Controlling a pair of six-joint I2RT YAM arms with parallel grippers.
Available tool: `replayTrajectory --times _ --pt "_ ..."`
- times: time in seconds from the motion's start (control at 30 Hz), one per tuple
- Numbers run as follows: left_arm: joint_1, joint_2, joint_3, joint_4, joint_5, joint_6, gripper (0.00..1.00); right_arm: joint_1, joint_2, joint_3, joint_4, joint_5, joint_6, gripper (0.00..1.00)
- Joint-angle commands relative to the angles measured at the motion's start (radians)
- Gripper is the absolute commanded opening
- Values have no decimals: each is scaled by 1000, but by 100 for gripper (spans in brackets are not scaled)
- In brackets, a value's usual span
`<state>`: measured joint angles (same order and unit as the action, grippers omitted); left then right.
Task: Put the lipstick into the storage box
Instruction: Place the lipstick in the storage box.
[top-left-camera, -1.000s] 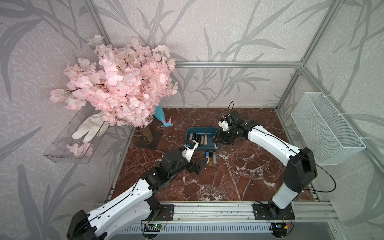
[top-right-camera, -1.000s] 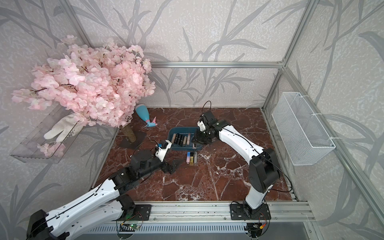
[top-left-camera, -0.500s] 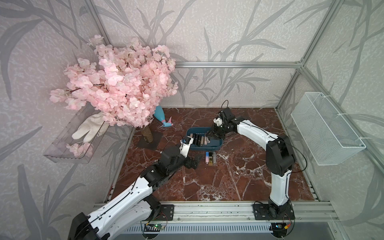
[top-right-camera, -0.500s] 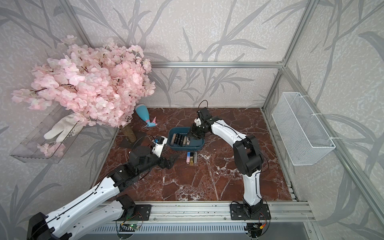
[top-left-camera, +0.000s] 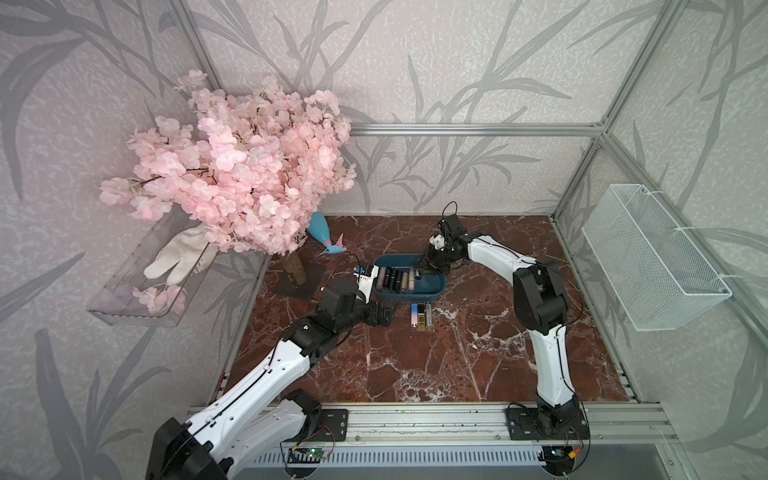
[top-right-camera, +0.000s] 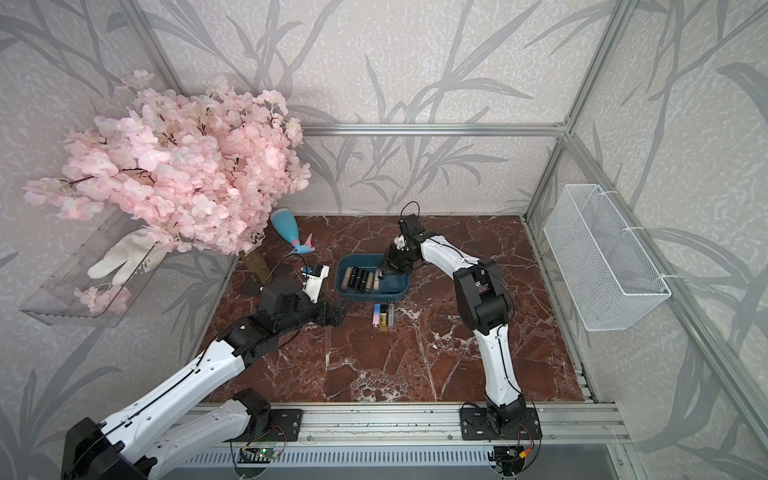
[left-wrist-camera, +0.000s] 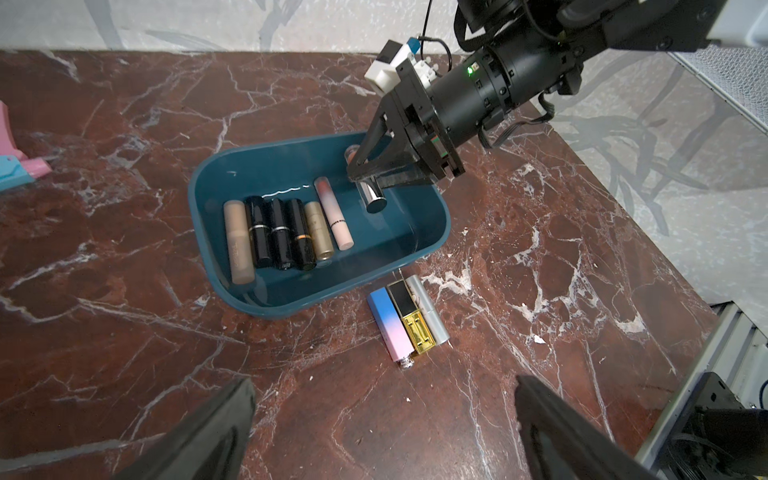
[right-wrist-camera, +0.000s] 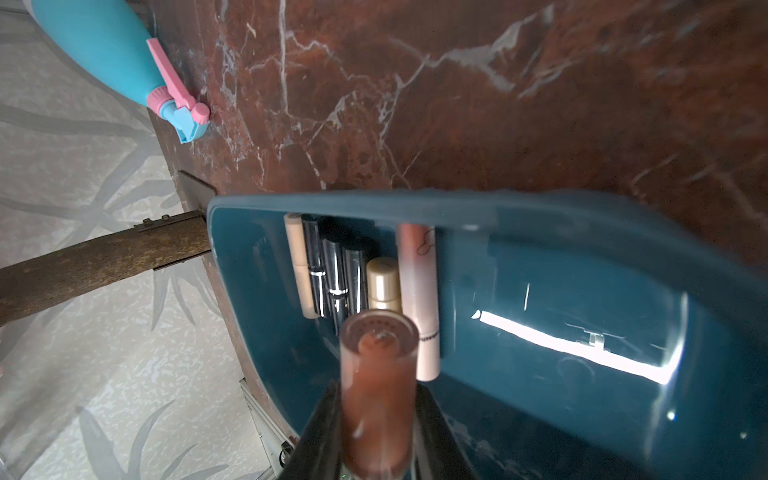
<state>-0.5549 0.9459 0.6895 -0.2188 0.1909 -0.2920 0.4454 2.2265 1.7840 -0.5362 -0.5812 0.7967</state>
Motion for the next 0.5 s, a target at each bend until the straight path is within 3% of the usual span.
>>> replayTrajectory --times 0.0,0.47 --pt "7 0 38 -24 33 -15 100 -1 38 59 -48 16 -53 24" --pt "14 -32 24 -57 42 -1 100 -1 123 111 -120 58 -132 24"
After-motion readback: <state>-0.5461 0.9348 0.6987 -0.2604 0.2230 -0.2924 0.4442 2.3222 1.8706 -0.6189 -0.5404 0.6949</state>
